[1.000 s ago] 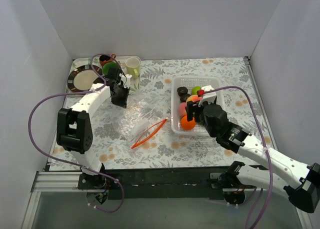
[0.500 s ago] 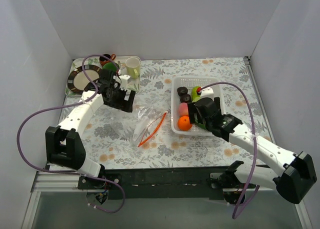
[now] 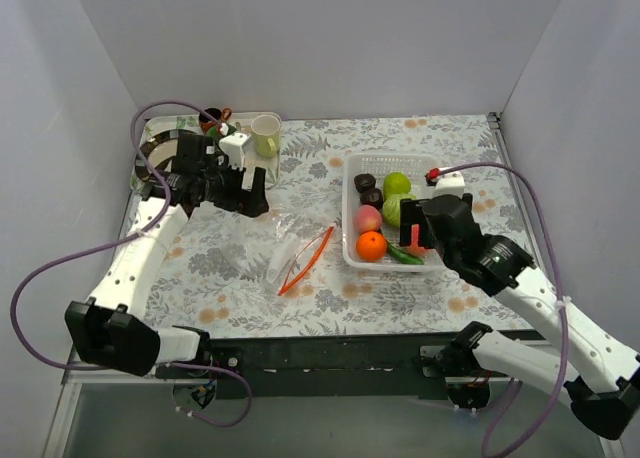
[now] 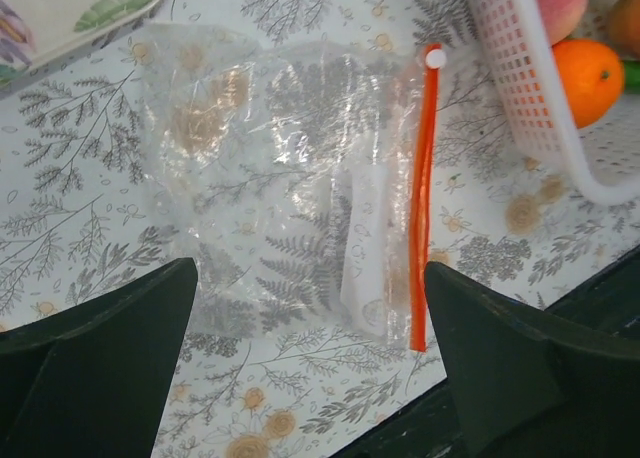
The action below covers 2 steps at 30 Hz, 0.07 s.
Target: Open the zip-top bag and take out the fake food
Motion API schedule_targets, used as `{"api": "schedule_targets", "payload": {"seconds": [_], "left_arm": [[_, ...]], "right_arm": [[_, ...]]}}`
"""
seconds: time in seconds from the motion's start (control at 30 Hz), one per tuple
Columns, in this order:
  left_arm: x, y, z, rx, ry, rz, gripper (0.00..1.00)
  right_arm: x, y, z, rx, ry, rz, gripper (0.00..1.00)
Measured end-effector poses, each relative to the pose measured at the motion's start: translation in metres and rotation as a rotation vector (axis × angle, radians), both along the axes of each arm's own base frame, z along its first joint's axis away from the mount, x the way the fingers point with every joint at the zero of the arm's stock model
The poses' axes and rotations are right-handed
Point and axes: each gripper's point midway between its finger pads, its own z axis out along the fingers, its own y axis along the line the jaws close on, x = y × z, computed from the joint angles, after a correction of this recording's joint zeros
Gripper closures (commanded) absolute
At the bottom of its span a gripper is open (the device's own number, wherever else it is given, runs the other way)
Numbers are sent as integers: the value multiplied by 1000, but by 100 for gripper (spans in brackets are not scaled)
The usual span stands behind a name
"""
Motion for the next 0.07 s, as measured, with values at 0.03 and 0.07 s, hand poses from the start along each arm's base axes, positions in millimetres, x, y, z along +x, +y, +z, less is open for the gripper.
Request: {"api": "schedule_targets", "payload": {"seconds": [0.03,0.07], "left_arm": [[-3,-2,6,-17,-15,-7,2],[-7,-6,15,-45,-40,-24,2]], "right_arm": [[-3,-1,5,17,-13,8,2],[-6,-1,12,42,-32,23,2]]}}
